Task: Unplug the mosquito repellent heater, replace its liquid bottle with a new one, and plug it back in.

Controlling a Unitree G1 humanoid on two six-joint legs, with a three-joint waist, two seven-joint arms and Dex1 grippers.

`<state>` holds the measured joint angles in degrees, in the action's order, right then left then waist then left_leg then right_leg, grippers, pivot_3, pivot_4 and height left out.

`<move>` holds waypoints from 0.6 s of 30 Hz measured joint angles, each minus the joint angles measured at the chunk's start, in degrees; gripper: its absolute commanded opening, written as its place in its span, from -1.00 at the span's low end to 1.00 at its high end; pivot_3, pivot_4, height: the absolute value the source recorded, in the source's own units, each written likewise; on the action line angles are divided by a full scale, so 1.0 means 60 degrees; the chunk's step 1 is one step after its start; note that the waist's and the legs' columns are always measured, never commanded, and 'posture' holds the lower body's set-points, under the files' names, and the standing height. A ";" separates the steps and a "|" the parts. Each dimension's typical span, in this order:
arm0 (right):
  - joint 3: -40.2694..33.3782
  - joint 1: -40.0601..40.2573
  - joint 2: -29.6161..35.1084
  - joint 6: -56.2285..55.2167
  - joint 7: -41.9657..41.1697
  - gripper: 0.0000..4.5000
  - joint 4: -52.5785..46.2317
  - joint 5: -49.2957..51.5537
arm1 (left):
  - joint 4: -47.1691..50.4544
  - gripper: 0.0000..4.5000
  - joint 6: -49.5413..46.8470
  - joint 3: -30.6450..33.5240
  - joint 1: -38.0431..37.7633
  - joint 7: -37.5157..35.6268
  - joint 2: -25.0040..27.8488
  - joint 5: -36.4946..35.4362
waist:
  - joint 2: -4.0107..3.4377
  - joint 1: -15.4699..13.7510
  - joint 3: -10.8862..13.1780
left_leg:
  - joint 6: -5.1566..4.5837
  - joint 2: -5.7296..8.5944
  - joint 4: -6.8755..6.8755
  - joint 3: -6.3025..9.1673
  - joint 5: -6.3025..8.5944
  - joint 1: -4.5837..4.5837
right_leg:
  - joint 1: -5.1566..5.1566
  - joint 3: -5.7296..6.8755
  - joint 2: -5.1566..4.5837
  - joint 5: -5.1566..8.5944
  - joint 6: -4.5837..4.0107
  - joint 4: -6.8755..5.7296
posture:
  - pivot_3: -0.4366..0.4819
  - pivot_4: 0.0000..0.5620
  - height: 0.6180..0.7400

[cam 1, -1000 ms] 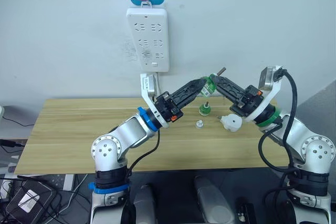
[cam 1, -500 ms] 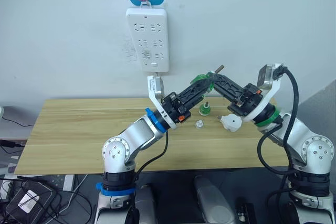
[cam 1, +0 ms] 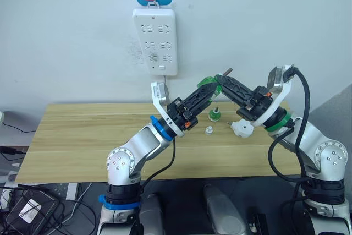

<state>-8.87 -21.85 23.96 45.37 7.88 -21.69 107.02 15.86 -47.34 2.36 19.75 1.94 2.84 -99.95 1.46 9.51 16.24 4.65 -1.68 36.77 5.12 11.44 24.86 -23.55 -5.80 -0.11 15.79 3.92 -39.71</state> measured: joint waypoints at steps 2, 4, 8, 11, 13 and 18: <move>0.0013 0.0001 0.0012 -0.0036 -0.0016 -0.62 0.0002 -0.0002 | -0.0001 0.46 0.0005 -0.0051 -0.0073 0.0004 0.0083 -0.0221 | -0.0001 -0.0001 0.0000 | 0.0000 0.0000 0.0000 -0.0001 0.0000 0.0000 | 0.0000 -0.0001 0.0000 0.0000 0.0000 0.0001 | -0.62 -0.25 1.00; -0.0074 0.0005 0.0092 -0.0174 -0.0014 -0.62 0.0031 -0.0005 | 0.0005 0.74 0.0003 -0.0088 -0.0150 -0.0019 0.0197 -0.0259 | 0.0000 -0.0005 0.0000 | 0.0000 0.0000 0.0000 0.0000 0.0000 0.0001 | 0.0001 -0.0001 0.0000 0.0000 0.0000 0.0007 | -0.63 -0.24 1.00; -0.0130 0.0037 0.0170 -0.0218 -0.0022 -0.62 0.0032 -0.0005 | 0.0083 1.00 0.0216 -0.0081 -0.0153 -0.0019 0.0293 -0.0140 | -0.0001 -0.0005 -0.0001 | -0.0001 0.0000 -0.0003 -0.0003 0.0000 0.0001 | 0.0002 -0.0003 0.0000 0.0000 0.0000 0.0014 | -0.63 -0.24 1.00; -0.0130 0.0111 0.0219 -0.0217 -0.0043 -0.62 0.0034 -0.0005 | 0.0087 1.00 0.0265 -0.0080 -0.0179 -0.0034 0.0393 -0.0116 | -0.0001 -0.0006 0.0000 | -0.0001 -0.0001 -0.0005 -0.0004 0.0001 0.0001 | 0.0002 -0.0004 0.0000 0.0000 0.0000 0.0018 | -0.62 -0.24 1.00; -0.0130 0.0124 0.0244 -0.0217 -0.0061 -0.62 0.0039 -0.0007 | 0.0086 1.00 0.0253 -0.0116 -0.0175 -0.0098 0.0472 -0.0035 | -0.0001 -0.0008 -0.0001 | -0.0001 0.0000 -0.0006 -0.0004 0.0001 0.0001 | 0.0003 -0.0004 0.0000 0.0000 0.0000 0.0018 | -0.62 -0.24 1.00; -0.0102 0.0130 0.0244 -0.0215 -0.0130 -0.62 0.0089 -0.0013 | 0.0000 1.00 0.0312 -0.0216 0.0109 -0.0296 0.0395 0.0428 | -0.0001 -0.0014 0.0000 | -0.0001 0.0000 -0.0006 -0.0006 0.0001 0.0002 | 0.0007 -0.0006 0.0001 0.0000 0.0000 0.0036 | -0.62 -0.24 1.00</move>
<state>-9.48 -21.06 25.43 44.08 7.10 -21.15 106.94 15.85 -45.47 1.06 20.41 0.17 5.22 -97.38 1.45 9.43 16.24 4.64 -1.68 36.74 5.08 11.44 24.88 -23.51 -5.84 -0.11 15.79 3.93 -39.49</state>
